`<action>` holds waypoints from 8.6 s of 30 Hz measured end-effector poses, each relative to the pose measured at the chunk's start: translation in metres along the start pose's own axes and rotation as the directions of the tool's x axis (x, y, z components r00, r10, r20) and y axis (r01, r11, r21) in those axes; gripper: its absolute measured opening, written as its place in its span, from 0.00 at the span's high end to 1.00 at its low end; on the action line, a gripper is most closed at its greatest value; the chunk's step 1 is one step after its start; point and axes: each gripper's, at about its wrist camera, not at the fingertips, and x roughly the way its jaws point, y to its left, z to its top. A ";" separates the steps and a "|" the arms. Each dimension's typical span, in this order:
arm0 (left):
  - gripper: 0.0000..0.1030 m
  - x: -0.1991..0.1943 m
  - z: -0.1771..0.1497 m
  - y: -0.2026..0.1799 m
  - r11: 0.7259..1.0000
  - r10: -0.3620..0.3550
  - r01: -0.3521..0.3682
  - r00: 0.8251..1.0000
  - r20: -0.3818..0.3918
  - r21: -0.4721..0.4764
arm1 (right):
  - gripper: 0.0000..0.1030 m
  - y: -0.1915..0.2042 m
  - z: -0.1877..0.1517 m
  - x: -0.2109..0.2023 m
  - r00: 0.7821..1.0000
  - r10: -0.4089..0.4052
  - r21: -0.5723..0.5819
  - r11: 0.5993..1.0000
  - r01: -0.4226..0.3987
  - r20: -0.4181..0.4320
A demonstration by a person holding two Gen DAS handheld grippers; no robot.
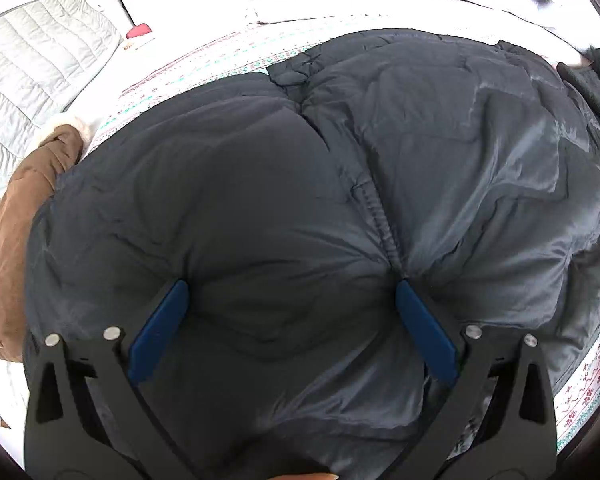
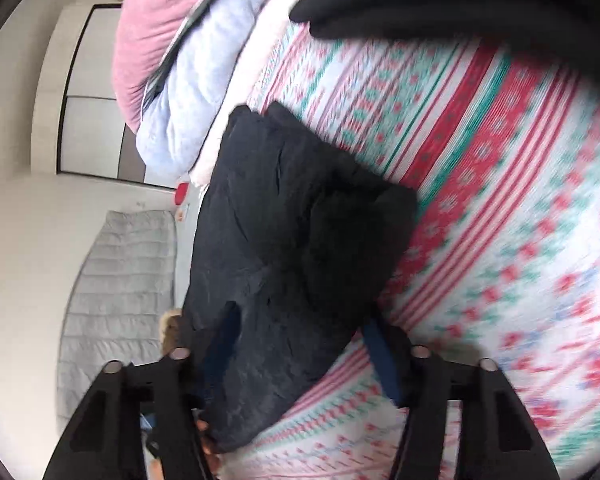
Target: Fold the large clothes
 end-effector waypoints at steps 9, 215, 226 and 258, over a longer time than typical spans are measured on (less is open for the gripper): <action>0.00 0.001 -0.001 0.000 1.000 -0.005 0.005 1.000 0.003 -0.005 | 0.45 0.007 -0.003 0.021 0.995 -0.043 0.013 0.999 0.042 0.093; 0.00 0.014 -0.077 0.250 0.828 -0.021 0.048 0.998 0.054 -0.559 | 0.39 0.268 -0.128 0.351 0.830 -0.526 -0.910 0.410 0.059 -0.184; 0.00 -0.001 -0.075 0.248 0.870 -0.017 0.037 0.999 0.045 -0.492 | 0.31 0.277 -0.118 0.263 0.922 -0.360 -0.880 0.473 0.051 -0.140; 0.00 -0.038 -0.144 0.265 0.757 -0.333 0.363 0.930 0.159 -0.543 | 0.22 0.148 -0.090 0.201 0.874 -0.102 -0.401 0.909 -0.112 -0.476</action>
